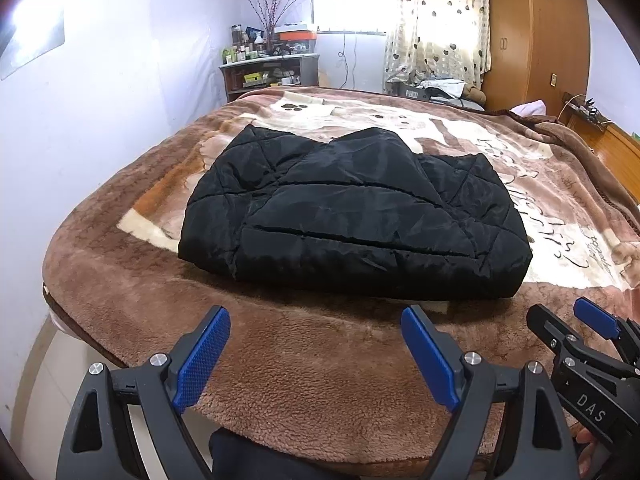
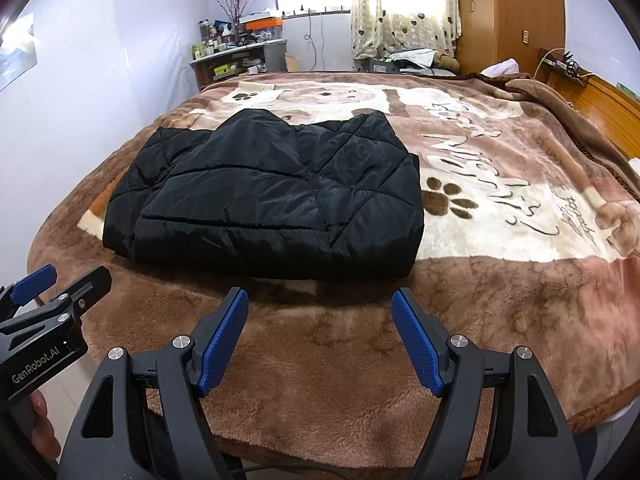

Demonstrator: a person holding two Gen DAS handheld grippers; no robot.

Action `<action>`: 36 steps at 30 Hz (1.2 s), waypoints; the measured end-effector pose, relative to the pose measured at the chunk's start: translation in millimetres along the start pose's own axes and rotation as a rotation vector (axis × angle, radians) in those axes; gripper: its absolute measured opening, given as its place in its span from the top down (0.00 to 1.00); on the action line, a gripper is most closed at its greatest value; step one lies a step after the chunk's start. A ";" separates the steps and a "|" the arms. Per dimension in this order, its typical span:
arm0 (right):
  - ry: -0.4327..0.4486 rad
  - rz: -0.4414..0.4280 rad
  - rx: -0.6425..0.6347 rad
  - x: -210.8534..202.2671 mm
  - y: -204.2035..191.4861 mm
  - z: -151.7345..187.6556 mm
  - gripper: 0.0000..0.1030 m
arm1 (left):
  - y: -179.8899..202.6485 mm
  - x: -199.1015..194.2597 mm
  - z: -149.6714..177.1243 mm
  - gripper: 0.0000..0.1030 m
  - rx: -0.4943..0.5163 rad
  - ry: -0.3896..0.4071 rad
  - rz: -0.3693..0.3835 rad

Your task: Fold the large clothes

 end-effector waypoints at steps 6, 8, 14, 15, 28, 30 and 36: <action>0.000 0.000 -0.001 -0.3 -0.5 0.1 0.28 | 0.2 -1.1 0.2 0.15 -0.002 0.004 0.000; -0.001 0.000 0.000 -0.3 -0.5 0.1 0.28 | 0.3 -1.3 0.6 0.15 -0.003 0.004 -0.001; 0.000 0.000 -0.002 -0.5 0.1 0.1 0.28 | 0.0 -3.0 1.7 0.15 -0.011 0.003 -0.002; -0.001 -0.001 -0.002 -0.4 0.1 0.3 0.28 | -0.1 -3.2 1.9 0.15 -0.010 0.003 -0.003; -0.002 0.000 0.001 -0.8 -0.8 0.9 0.28 | -1.4 -3.0 3.4 0.15 -0.008 0.002 -0.002; -0.003 0.001 -0.001 -0.7 -0.6 1.2 0.28 | -1.1 -2.3 4.3 0.15 -0.010 -0.001 -0.001; -0.003 0.000 0.001 -0.5 -0.9 1.1 0.28 | 1.7 -0.8 7.1 0.15 -0.005 -0.010 -0.001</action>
Point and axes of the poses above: each gripper's, at about its wrist camera, not at the fingertips, and x roughly the way its jaws point, y to its right, z to its underside, the point moved 9 cm from there along x, roughly the way its jaws point, and after that the axes turned 4 degrees about x, right-handed, at the moved point
